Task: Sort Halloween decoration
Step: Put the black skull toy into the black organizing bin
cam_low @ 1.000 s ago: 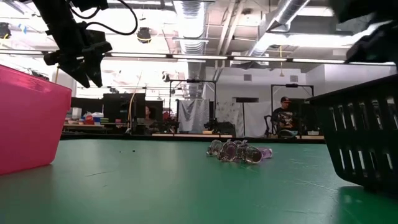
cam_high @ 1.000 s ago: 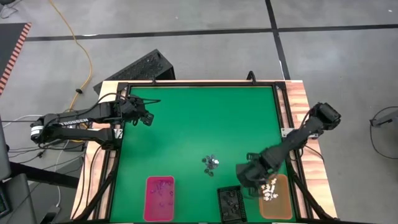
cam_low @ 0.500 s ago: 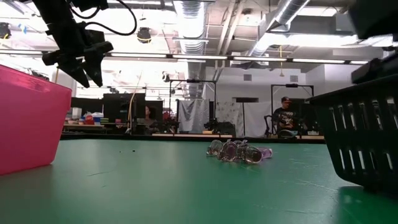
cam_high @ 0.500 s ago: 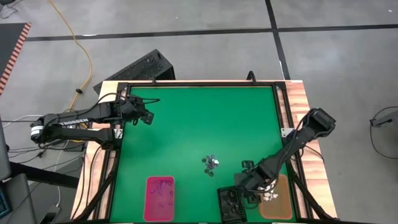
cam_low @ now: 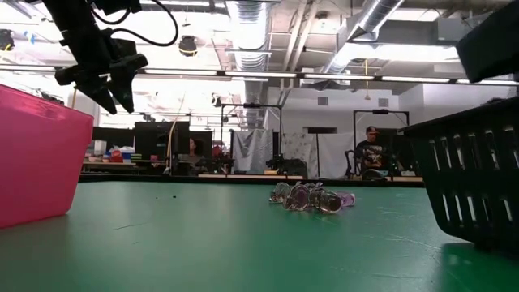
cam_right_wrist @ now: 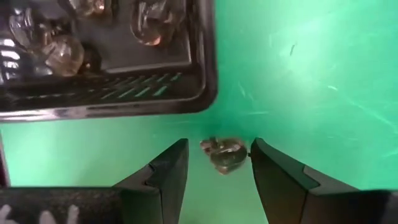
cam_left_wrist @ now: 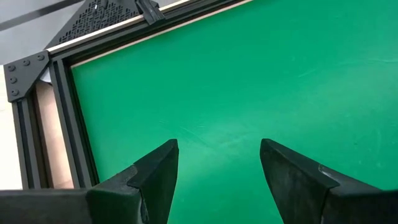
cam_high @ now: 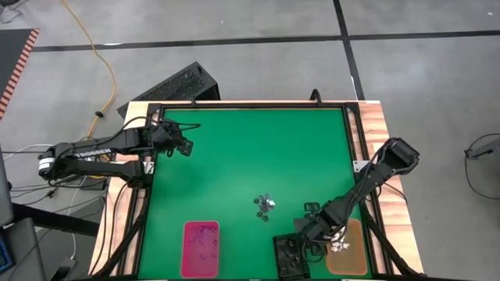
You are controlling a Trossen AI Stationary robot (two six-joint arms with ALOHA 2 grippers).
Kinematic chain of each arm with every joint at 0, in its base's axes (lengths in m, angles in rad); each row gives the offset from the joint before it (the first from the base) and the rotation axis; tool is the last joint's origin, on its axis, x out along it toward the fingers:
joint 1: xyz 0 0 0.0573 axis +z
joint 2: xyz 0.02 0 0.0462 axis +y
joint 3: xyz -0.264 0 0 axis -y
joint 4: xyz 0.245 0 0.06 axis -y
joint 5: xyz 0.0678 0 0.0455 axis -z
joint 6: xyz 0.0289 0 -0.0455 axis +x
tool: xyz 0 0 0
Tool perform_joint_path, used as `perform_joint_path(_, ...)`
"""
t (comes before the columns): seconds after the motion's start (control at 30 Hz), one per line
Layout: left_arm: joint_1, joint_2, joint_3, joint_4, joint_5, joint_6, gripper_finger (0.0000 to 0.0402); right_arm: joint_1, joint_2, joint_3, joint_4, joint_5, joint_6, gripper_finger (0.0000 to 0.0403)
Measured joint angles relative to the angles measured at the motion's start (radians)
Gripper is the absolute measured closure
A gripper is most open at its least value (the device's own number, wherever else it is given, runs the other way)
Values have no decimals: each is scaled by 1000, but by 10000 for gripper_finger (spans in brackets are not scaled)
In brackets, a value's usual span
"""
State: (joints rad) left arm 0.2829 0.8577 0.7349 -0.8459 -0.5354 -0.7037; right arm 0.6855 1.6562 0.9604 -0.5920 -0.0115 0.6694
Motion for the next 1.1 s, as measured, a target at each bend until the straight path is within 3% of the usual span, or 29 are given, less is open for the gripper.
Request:
perform_joint_path(0.4,0,0,0,-1,0,1,183,9,-4,-64,77,19,56,214)
perform_joint_path(0.77,0,0,0,-1,-2,0,183,7,-3,-65,74,18,57,293)
perform_joint_path(1.1,0,0,0,-1,-3,0,183,4,-26,-4,-25,38,68,282)
